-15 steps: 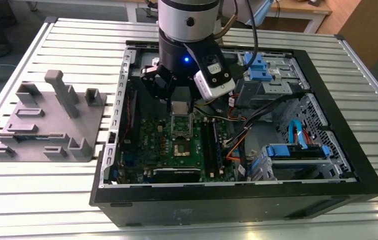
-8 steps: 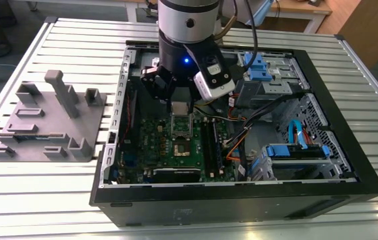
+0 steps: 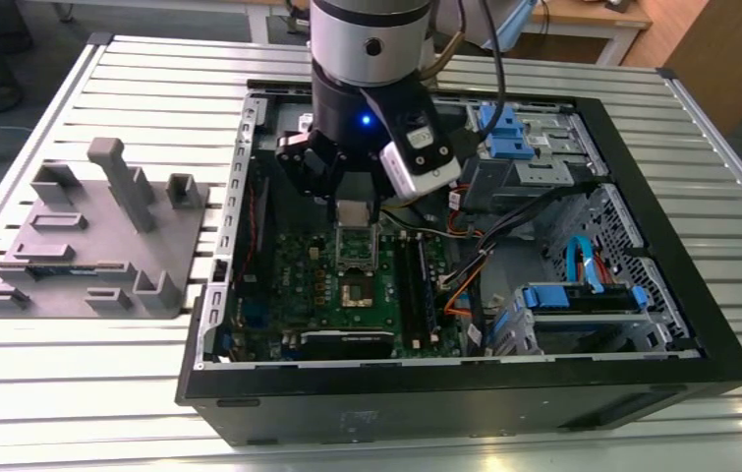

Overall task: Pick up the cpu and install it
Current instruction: 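Place the cpu into insertion slot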

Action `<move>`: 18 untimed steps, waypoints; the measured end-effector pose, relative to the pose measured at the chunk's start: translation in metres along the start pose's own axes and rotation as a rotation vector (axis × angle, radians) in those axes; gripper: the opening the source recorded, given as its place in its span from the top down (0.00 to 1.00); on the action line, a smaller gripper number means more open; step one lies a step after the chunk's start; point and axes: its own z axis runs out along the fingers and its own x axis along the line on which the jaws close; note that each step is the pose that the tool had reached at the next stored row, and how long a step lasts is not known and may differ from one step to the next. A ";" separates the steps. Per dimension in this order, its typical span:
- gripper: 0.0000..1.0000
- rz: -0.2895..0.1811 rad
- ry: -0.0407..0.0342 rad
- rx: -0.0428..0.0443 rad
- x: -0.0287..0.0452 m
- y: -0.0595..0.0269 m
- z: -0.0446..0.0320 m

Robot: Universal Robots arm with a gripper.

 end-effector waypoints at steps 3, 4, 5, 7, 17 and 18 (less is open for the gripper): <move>0.53 0.000 0.0003 0.0004 0.0000 -0.0001 0.0015; 0.53 0.000 0.0003 0.0005 0.0000 -0.0001 0.0020; 0.53 0.000 0.0003 0.0006 0.0000 -0.0001 0.0023; 0.53 0.000 0.0005 0.0008 0.0001 -0.0001 0.0025; 0.53 0.000 0.0000 0.0000 0.0000 -0.0001 0.0045; 0.53 0.000 0.0001 0.0001 0.0000 -0.0001 0.0049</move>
